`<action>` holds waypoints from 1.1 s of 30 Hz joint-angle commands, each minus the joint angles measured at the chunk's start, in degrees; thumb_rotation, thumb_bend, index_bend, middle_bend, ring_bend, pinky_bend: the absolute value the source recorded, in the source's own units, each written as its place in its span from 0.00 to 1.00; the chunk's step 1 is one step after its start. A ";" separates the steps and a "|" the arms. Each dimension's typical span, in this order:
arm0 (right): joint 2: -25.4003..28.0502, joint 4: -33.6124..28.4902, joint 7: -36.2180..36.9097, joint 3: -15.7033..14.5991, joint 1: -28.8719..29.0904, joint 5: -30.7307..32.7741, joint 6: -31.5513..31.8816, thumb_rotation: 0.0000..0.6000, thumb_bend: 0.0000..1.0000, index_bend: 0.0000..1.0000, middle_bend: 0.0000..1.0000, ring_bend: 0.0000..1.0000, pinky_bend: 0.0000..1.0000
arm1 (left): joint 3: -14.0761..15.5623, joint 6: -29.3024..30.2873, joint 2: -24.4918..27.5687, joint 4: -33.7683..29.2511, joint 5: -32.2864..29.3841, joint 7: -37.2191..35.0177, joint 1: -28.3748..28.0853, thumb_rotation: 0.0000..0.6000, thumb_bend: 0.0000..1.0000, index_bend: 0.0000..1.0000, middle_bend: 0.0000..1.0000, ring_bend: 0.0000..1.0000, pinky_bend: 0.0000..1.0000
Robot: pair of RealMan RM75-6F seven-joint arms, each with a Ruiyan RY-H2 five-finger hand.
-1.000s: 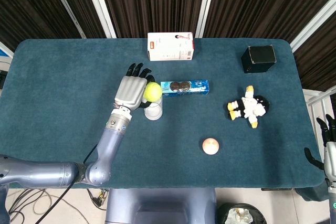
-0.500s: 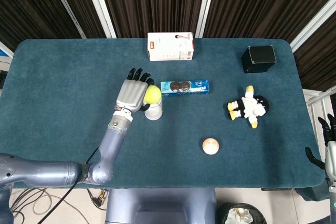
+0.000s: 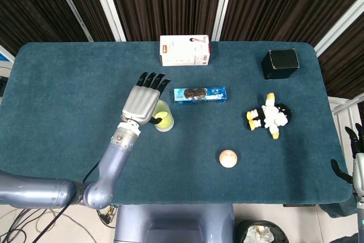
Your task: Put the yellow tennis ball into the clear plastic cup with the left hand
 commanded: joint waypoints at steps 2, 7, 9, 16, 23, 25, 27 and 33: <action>-0.05 -0.09 -0.05 -0.14 0.07 -0.21 -0.12 1.00 0.35 0.13 0.04 0.05 0.00 | 2.50 9.79 4.89 -6.33 8.47 2.59 3.40 1.00 0.08 0.13 0.03 0.00 0.00; -0.27 -0.20 -0.64 -0.48 0.29 -0.85 -0.27 1.00 0.35 0.13 0.04 0.05 0.00 | 12.84 22.89 11.25 -12.71 22.07 0.96 14.18 1.00 0.06 0.13 0.02 0.00 0.00; -0.38 -0.18 -0.90 -0.66 0.42 -1.17 -0.39 1.00 0.35 0.13 0.04 0.05 0.00 | 16.51 25.95 13.11 -12.09 26.74 -3.89 18.99 1.00 0.06 0.13 0.02 0.00 0.00; -0.98 0.51 -2.00 -1.41 1.08 -2.90 -0.74 1.00 0.35 0.13 0.04 0.05 0.00 | 30.26 28.09 18.00 0.61 37.54 -26.89 35.62 1.00 0.06 0.13 0.02 0.00 0.00; -0.17 1.44 -0.42 -2.37 1.35 -5.64 -0.43 1.00 0.35 0.13 0.04 0.05 0.00 | 33.58 24.74 16.82 11.62 38.65 -37.73 43.31 1.00 0.06 0.13 0.01 0.00 0.00; 0.08 1.73 0.17 -2.56 1.32 -6.29 -0.15 1.00 0.35 0.13 0.03 0.05 0.00 | 33.60 23.42 16.88 12.75 39.17 -39.53 44.21 1.00 0.06 0.13 0.01 0.00 0.00; 0.19 1.91 0.52 -2.65 1.29 -6.63 0.08 1.00 0.35 0.13 0.04 0.05 0.00 | 33.31 22.82 17.08 13.25 40.11 -40.41 44.78 1.00 0.06 0.13 0.01 0.00 0.00; 0.34 2.02 0.88 -2.48 1.11 -6.32 0.42 1.00 0.35 0.13 0.04 0.05 0.00 | 31.86 22.47 16.89 13.58 42.47 -39.70 45.94 1.00 0.06 0.13 0.01 0.00 0.00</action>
